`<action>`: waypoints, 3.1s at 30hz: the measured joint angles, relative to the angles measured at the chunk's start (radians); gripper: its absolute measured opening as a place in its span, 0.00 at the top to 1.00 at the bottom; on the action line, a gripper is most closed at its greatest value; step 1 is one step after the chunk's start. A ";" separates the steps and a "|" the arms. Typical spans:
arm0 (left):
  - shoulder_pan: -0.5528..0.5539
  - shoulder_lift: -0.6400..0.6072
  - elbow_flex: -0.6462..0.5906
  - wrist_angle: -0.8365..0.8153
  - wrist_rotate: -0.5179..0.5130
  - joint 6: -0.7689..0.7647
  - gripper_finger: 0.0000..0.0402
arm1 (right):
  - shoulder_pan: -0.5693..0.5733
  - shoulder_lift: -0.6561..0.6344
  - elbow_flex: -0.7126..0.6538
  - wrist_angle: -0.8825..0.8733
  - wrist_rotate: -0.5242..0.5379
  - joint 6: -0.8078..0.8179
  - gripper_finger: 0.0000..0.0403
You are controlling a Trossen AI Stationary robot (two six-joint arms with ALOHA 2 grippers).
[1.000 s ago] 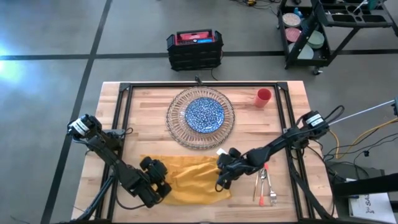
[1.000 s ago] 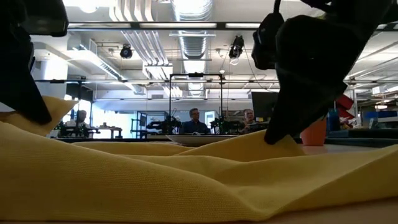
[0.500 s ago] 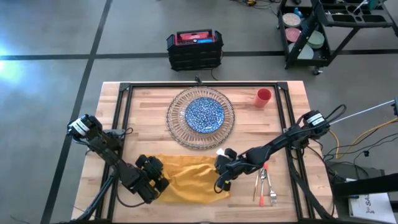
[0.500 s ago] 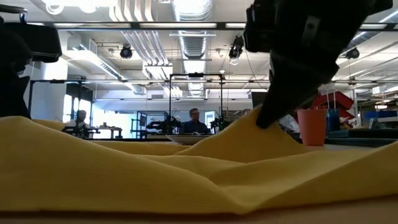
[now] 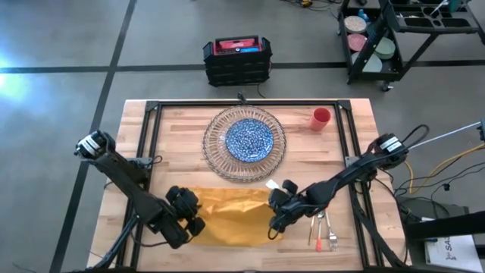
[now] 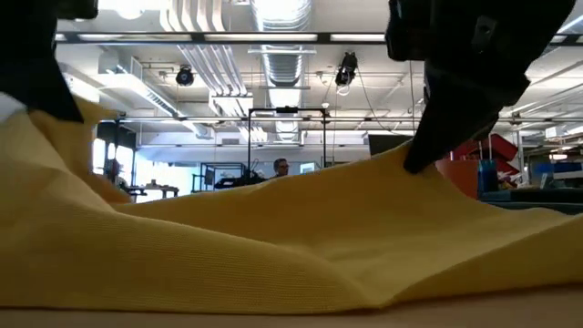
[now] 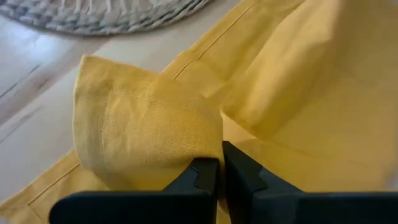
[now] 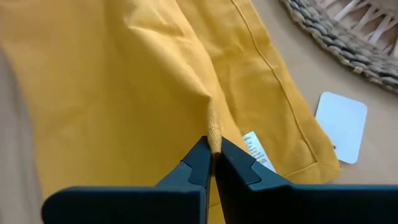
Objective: Set table place
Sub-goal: Fold the yellow napkin
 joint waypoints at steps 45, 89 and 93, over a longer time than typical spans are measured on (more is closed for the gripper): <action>0.067 0.054 -0.045 -0.204 0.006 -0.186 0.99 | -0.013 0.015 0.025 -0.299 0.052 0.215 1.00; 0.053 0.062 0.052 -0.369 0.163 -0.178 0.86 | -0.034 0.031 0.033 -0.237 0.291 0.009 0.43; 0.053 0.081 0.052 -0.366 0.164 -0.191 0.87 | -0.034 0.031 0.034 -0.237 0.290 0.023 0.39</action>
